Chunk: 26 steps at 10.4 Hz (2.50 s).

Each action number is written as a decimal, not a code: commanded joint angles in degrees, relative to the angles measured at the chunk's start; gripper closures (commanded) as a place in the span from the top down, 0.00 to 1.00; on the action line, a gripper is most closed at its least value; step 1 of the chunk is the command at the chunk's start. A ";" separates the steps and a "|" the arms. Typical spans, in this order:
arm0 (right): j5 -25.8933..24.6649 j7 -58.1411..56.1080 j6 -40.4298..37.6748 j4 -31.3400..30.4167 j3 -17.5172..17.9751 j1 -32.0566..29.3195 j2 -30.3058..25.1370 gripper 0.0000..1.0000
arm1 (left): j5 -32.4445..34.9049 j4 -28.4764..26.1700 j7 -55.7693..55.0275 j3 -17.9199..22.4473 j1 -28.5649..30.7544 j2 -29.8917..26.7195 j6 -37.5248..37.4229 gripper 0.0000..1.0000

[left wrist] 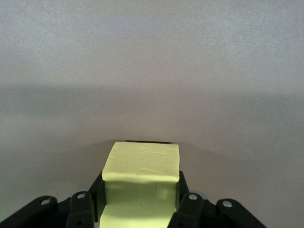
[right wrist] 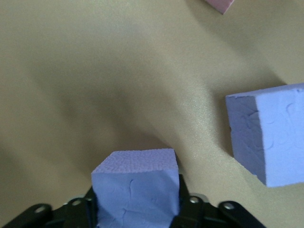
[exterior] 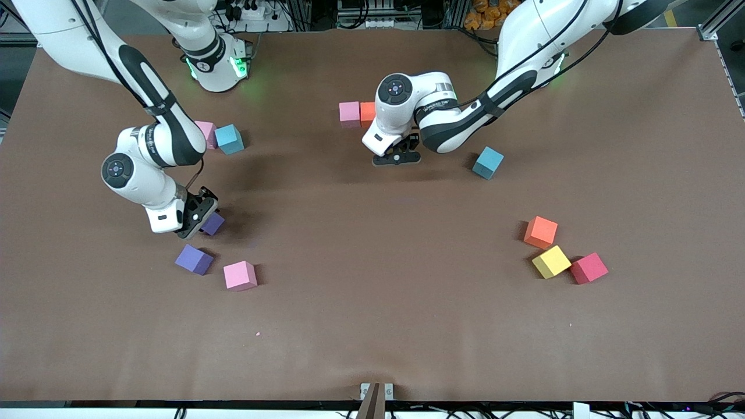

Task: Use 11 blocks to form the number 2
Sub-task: 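Lower yellow next to green with the left gripper while the right gripper grasps purple, then carry purple to the column with the right gripper while the left gripper reaches yellow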

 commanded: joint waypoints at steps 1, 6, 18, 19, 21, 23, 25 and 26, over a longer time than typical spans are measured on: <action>0.42 0.13 -0.25 0.12 0.60 -0.55 -2.14 0.25 | 1.36 -0.16 0.36 -0.16 -0.29 0.13 1.04 0.59; 0.42 -0.92 -5.17 3.02 1.04 -0.20 -5.58 0.21 | 1.36 -0.68 0.27 0.01 -0.29 0.21 1.04 0.62; 0.95 -0.05 -13.88 10.05 2.27 7.08 -8.21 0.21 | 0.22 2.12 -1.40 -0.16 7.68 -5.50 -1.42 1.00; 1.03 0.74 -13.97 10.84 2.27 8.58 -8.56 0.21 | 0.13 3.78 -1.14 0.18 9.53 -5.24 -1.68 1.00; 0.94 1.10 -13.79 11.19 2.45 12.44 -8.66 0.21 | 0.22 7.56 -0.17 0.28 14.01 -4.80 -4.74 1.00; 0.16 1.01 -13.27 11.28 2.36 16.83 -8.22 0.21 | 0.66 12.39 4.20 0.36 17.71 -4.27 -9.65 1.00; -0.02 2.76 -12.39 11.28 2.36 21.49 -7.60 0.21 | 0.31 18.53 9.12 4.82 17.72 -3.48 -13.97 1.00; -0.20 5.21 -12.04 11.72 2.28 24.82 -6.90 0.22 | 0.05 19.52 13.24 5.98 18.07 -3.56 -14.07 1.00</action>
